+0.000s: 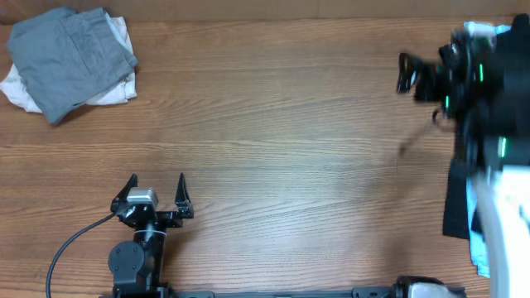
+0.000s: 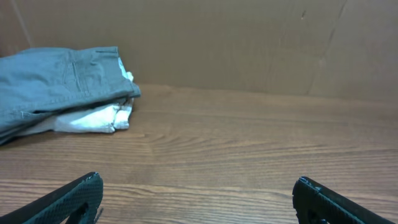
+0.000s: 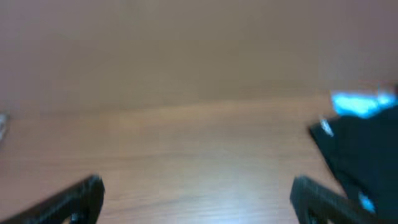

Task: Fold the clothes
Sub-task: 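Reach the right gripper to the black polo shirt on the right pile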

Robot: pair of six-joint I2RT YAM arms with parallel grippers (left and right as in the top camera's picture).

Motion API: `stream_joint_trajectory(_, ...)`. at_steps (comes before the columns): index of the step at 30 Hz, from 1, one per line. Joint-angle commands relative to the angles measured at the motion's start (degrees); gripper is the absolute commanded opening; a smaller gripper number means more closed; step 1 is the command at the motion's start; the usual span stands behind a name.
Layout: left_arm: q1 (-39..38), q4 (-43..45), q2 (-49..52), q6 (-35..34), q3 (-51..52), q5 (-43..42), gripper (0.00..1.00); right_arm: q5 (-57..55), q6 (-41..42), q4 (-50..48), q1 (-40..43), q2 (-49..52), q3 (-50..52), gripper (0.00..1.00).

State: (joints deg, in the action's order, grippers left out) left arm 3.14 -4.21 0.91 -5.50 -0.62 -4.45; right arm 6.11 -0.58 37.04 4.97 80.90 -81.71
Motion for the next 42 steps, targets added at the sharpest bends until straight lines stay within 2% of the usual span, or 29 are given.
stream_joint_trajectory(1, 0.4, 0.2, -0.7, 1.2, 0.3, 0.0, 1.00, -4.0, -5.9, 9.4, 2.5, 13.5, -16.2, 1.00)
stream_joint_trajectory(3, 0.5, 0.2, -0.7, 1.2, 0.3, 0.0, 1.00, -5.2, -7.0, 17.1, 3.5, 22.1, -26.0, 1.00)
stream_joint_trajectory(6, 0.4, 0.2, -0.7, 1.2, 0.3, 0.0, 1.00, -6.9, -7.0, 19.8, 4.5, 28.0, -30.5, 1.00)
stream_joint_trajectory(20, 0.4, 0.2, -0.7, 1.2, 0.3, 0.0, 1.00, -21.8, -10.3, 7.5, 8.0, 42.7, -30.4, 1.00)
stream_joint_trajectory(22, 0.4, 0.2, -0.7, 1.2, 0.3, 0.0, 1.00, -23.3, -13.0, 6.0, 8.0, 44.4, -30.4, 1.00)
stream_joint_trajectory(25, 0.4, 0.2, -0.7, 1.2, 0.3, 0.0, 1.00, -24.9, -16.4, 4.3, 8.0, 46.9, -30.4, 1.00)
stream_joint_trajectory(29, 0.4, 0.2, -0.7, 1.2, 0.3, 0.0, 1.00, -29.6, -16.4, 2.1, 8.0, 50.1, -30.4, 1.00)
stream_joint_trajectory(42, 0.4, 0.2, -0.7, 1.2, 0.3, 0.0, 1.00, -34.8, -18.0, -1.0, 8.0, 55.6, -30.4, 0.99)
